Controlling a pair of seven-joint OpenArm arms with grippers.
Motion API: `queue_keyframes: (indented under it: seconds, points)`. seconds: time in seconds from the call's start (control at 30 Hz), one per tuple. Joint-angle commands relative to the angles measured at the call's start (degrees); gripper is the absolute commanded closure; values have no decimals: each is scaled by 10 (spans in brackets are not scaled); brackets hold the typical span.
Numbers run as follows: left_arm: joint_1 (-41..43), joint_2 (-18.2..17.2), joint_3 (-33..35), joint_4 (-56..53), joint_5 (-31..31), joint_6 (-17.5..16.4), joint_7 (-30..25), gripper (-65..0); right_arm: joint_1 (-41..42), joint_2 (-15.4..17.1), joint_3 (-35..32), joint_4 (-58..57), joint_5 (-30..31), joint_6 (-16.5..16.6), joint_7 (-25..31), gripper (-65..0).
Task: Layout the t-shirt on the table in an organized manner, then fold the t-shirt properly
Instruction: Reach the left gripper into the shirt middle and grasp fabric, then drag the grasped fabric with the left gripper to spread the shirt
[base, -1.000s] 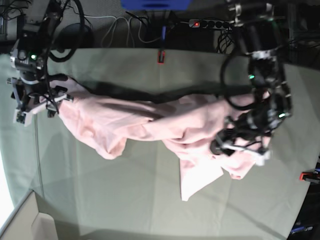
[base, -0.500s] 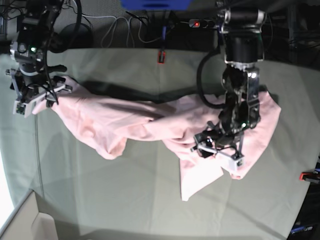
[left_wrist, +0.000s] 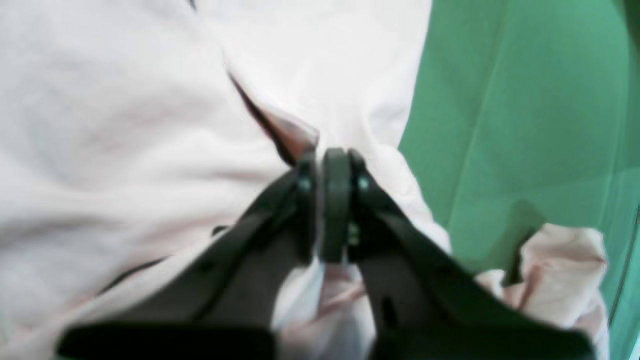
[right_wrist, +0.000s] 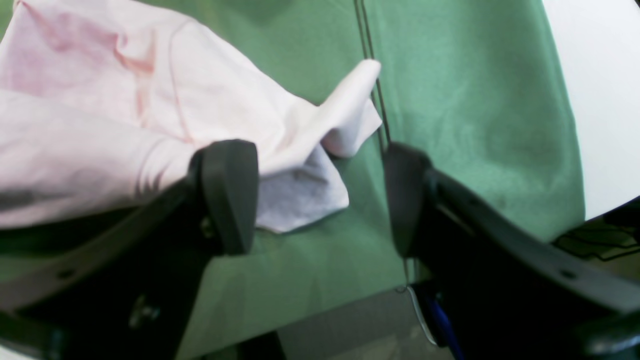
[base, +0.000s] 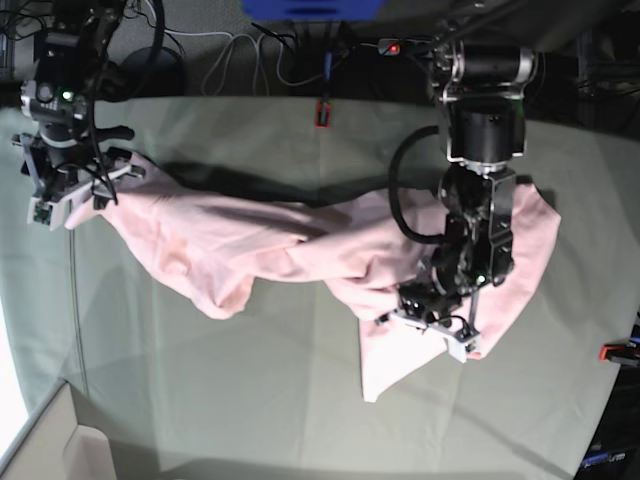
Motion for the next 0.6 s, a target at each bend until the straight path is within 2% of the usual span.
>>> queue_keyframes:
  seconds: [0.0, 0.07, 0.27, 0.37, 0.57]
  points:
    - [-16, 2, 0, 12, -5, -5, -7, -23, 4, 4, 2, 9, 0, 1, 11, -403]
    - [-16, 2, 0, 30, -5, -5, -7, 0, 5, 4, 2, 9, 0, 1, 11, -403]
    - [-19, 13, 0, 182, -5, -6, -7, -3, 6, 4, 2, 9, 0, 1, 11, -403]
    - [-65, 24, 6, 234, -5, -6, -6, -3, 6, 7, 2, 9, 0, 1, 11, -403]
    - [-180, 29, 86, 239, -4, -1, -13, -3, 6, 22, 2, 9, 0, 1, 11, -403]
